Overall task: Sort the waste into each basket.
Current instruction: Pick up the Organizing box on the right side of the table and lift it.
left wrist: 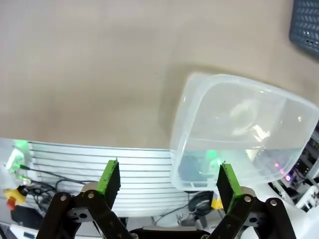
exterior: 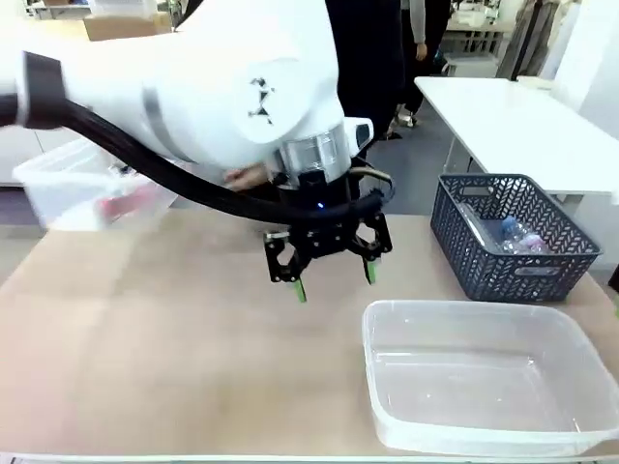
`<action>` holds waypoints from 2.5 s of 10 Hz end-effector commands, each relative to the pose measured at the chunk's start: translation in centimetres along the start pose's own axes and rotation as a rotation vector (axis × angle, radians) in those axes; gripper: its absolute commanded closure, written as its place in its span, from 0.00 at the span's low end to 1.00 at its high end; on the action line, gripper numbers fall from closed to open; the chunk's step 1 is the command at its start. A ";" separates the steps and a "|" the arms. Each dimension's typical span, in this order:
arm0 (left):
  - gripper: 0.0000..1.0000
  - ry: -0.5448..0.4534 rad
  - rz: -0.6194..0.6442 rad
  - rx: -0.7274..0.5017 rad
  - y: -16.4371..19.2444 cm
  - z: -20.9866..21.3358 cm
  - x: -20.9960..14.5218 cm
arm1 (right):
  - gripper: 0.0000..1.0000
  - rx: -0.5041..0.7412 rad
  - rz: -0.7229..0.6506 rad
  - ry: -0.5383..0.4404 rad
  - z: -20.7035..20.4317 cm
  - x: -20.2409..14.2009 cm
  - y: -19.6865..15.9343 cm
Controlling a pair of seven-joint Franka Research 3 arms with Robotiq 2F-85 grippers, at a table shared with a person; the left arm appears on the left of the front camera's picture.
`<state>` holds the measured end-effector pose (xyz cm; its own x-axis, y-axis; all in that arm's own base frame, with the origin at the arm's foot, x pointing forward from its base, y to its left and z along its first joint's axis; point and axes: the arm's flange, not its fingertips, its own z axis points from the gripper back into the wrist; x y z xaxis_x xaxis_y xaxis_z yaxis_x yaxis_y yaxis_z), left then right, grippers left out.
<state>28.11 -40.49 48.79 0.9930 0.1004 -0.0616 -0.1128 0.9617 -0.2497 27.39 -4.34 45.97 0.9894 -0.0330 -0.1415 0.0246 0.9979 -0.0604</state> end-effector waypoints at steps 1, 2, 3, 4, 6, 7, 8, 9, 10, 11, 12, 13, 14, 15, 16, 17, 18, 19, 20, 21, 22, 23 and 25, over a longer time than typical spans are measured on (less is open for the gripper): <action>0.00 -0.035 0.027 -0.009 2.8 2.1 0.8 | 0.00 -0.005 -0.008 -0.010 0.5 -0.2 2.0; 0.00 -0.035 0.027 -0.009 2.8 2.1 0.8 | 0.00 -0.005 -0.008 -0.010 0.5 -0.2 2.0; 0.00 -0.005 0.013 -0.008 0.6 0.6 0.7 | 0.00 -0.005 0.005 -0.002 0.1 0.0 0.6; 0.00 0.006 0.002 -0.037 0.0 -0.5 -0.2 | 0.00 0.014 0.043 0.024 -0.6 1.8 1.9; 0.00 0.066 -0.045 -0.015 -2.3 -5.4 -1.6 | 0.00 0.031 0.112 0.155 -5.2 3.6 2.7; 0.00 0.101 -0.065 0.019 -3.4 -7.1 -1.9 | 0.00 0.065 0.122 0.199 -7.0 3.9 2.6; 0.00 0.148 -0.099 0.056 -4.3 -9.0 -2.1 | 0.00 0.068 0.131 0.226 -8.4 4.0 2.8; 0.00 0.154 -0.092 0.103 -4.9 -10.6 -2.2 | 0.00 0.063 0.141 0.258 -9.5 3.8 3.2; 0.00 0.142 -0.078 0.114 -5.3 -11.5 -2.1 | 0.00 0.055 0.164 0.295 -10.7 3.4 3.4; 0.00 0.181 -0.086 0.111 -5.4 -12.2 -1.8 | 0.00 0.023 0.215 0.339 -12.0 3.0 3.5; 0.00 0.146 -0.056 0.124 -5.3 -12.8 -1.3 | 0.00 0.044 0.218 0.340 -13.1 2.5 3.1; 0.00 0.134 -0.038 0.111 -5.3 -13.2 -1.0 | 0.00 0.066 0.216 0.322 -13.8 1.8 2.9; 0.00 0.155 -0.042 0.104 -5.3 -13.5 -1.0 | 0.00 0.087 0.188 0.295 -14.1 1.5 2.6; 0.00 0.167 -0.045 0.108 -5.2 -13.7 -1.0 | 0.00 0.103 0.173 0.287 -14.3 1.5 2.5; 0.00 0.182 -0.054 0.115 -5.2 -13.7 -1.0 | 0.00 0.113 0.179 0.280 -14.3 1.6 2.5; 0.00 0.190 -0.066 0.116 -5.1 -13.7 -1.1 | 0.00 0.113 0.191 0.286 -14.2 1.5 2.5; 0.60 0.196 -0.083 0.125 -5.1 -13.7 -1.2 | 0.54 0.120 0.201 0.291 -14.1 1.4 2.4; 0.60 0.200 -0.088 0.132 -5.1 -13.7 -1.3 | 0.58 0.124 0.201 0.294 -14.1 1.3 2.4; 1.00 0.201 -0.097 0.133 -5.1 -13.7 -1.3 | 1.00 0.114 0.202 0.290 -14.0 1.0 2.5; 0.62 0.199 -0.101 0.134 -5.1 -13.7 -1.3 | 1.00 0.102 0.213 0.281 -13.7 0.6 2.7; 1.00 0.191 -0.100 0.140 -5.1 -13.7 -1.3 | 1.00 0.104 0.215 0.277 -13.4 0.4 2.8; 1.00 0.180 -0.099 0.139 -5.1 -13.7 -1.4 | 0.86 0.105 0.209 0.281 -13.4 0.3 2.9; 1.00 0.167 -0.099 0.123 -4.8 -13.3 -1.4 | 1.00 0.109 0.219 0.295 -13.4 -0.1 3.1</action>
<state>26.71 -48.90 36.82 0.9737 -0.0214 -0.2269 -0.0123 0.9892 -0.1460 31.11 -2.36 35.11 0.8932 0.1482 -0.4244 -0.1268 0.9888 0.0785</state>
